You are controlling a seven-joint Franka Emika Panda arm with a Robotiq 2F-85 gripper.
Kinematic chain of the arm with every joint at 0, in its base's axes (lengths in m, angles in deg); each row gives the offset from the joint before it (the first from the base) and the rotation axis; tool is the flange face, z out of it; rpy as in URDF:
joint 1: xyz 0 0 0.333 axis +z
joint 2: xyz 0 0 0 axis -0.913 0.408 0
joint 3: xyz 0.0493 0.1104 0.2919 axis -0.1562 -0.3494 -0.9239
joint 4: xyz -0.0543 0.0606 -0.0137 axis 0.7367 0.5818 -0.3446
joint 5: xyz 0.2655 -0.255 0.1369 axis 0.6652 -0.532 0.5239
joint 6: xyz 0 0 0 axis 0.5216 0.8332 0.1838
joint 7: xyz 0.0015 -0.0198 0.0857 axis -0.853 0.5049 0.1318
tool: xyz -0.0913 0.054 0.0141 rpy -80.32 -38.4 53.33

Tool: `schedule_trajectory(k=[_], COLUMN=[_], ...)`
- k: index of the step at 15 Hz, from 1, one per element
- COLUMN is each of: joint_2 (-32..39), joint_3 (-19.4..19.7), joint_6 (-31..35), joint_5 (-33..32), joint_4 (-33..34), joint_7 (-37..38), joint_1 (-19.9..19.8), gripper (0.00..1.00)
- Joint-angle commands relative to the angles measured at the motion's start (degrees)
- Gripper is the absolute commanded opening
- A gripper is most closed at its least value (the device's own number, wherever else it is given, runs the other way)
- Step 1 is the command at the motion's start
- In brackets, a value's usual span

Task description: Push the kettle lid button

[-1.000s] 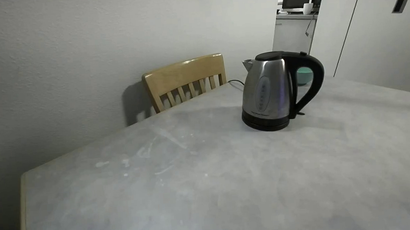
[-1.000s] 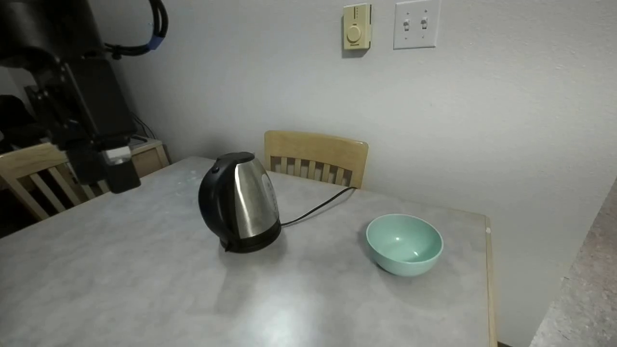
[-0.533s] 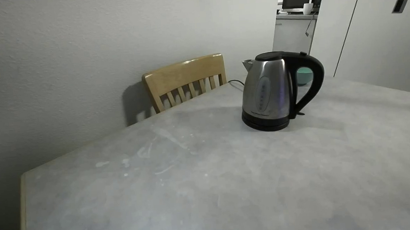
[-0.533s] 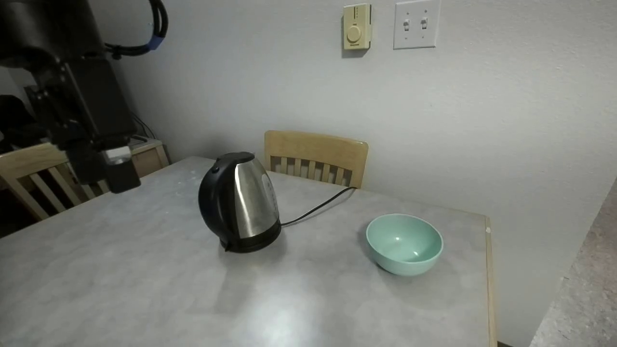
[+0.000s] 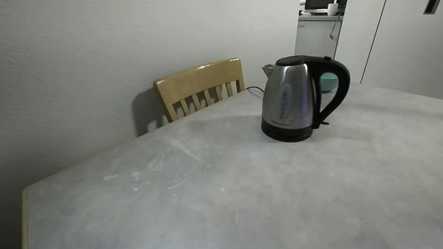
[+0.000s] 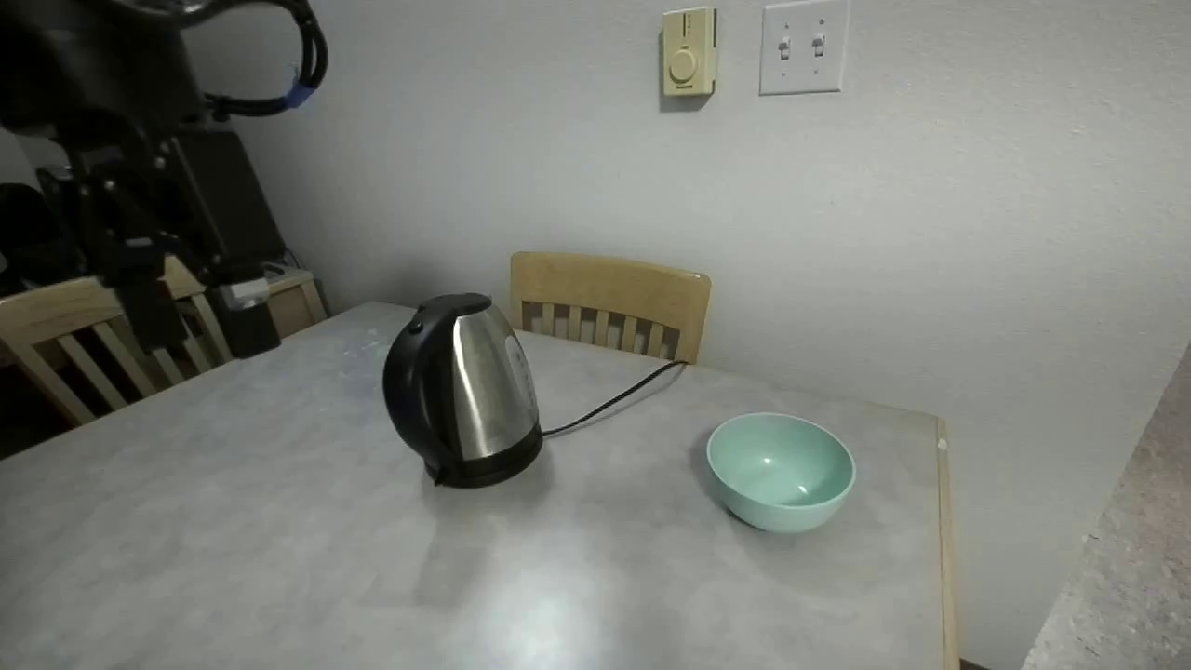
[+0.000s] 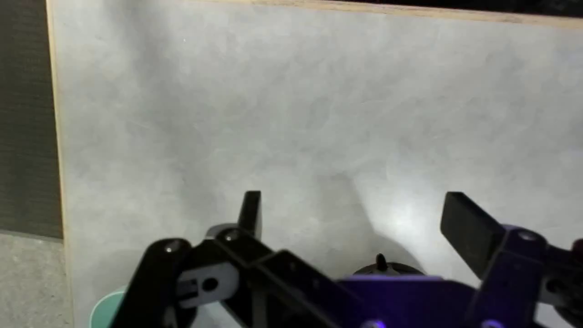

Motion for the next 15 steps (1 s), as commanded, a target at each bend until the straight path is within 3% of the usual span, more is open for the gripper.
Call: schedule_trajectory(k=[1,6,8,13,15], joint_2=[6.6,15.9,18.6,23.5,25.1], joint_3=[-1.9,-6.2,-7.3,-8.4,-8.2], joint_6=[-0.2,-2.4,-1.6,-0.5,0.7], joint_5=[-0.8,-5.9,-6.9,-4.8,-1.1], joint_4=[4.0,13.4,16.9,23.1,24.6], joint_7=[-5.1,-7.8,-8.6,-9.8,-11.3], joint_1=[3.6,6.8,7.3,7.5,7.1], gripper=[1.00,1.00,0.73,0.39,0.24])
